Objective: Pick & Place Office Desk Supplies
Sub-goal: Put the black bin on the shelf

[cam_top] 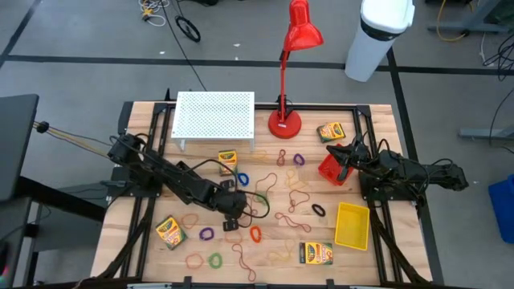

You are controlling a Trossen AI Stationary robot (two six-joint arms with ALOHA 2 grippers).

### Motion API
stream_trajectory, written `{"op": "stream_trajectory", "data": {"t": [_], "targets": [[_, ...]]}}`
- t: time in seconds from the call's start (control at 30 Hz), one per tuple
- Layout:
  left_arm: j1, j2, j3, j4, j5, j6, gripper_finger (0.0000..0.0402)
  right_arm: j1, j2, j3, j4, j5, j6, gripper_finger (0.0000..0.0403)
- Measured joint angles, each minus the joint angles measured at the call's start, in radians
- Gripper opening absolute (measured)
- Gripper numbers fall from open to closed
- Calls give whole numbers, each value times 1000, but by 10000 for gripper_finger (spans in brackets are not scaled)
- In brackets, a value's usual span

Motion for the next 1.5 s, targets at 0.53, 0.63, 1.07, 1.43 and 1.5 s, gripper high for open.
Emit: {"op": "stream_trajectory", "data": {"t": [0.53, 0.63, 1.07, 1.43, 1.5], "targets": [[31, -16, 0, -92, 45, 13, 186, 0, 0, 0, 0, 0, 0, 28], [31, -16, 0, -92, 51, 46, 186, 0, 0, 0, 0, 0, 0, 28], [37, 18, 0, -61, 40, 237, 178, 0, 0, 0, 0, 0, 0, 28], [37, -75, -2, -200, 1, 151, 191, 0, 0, 0, 0, 0, 0, 28], [35, -116, -2, -273, -3, 99, 207, 0, 0, 0, 0, 0, 0, 28]]}}
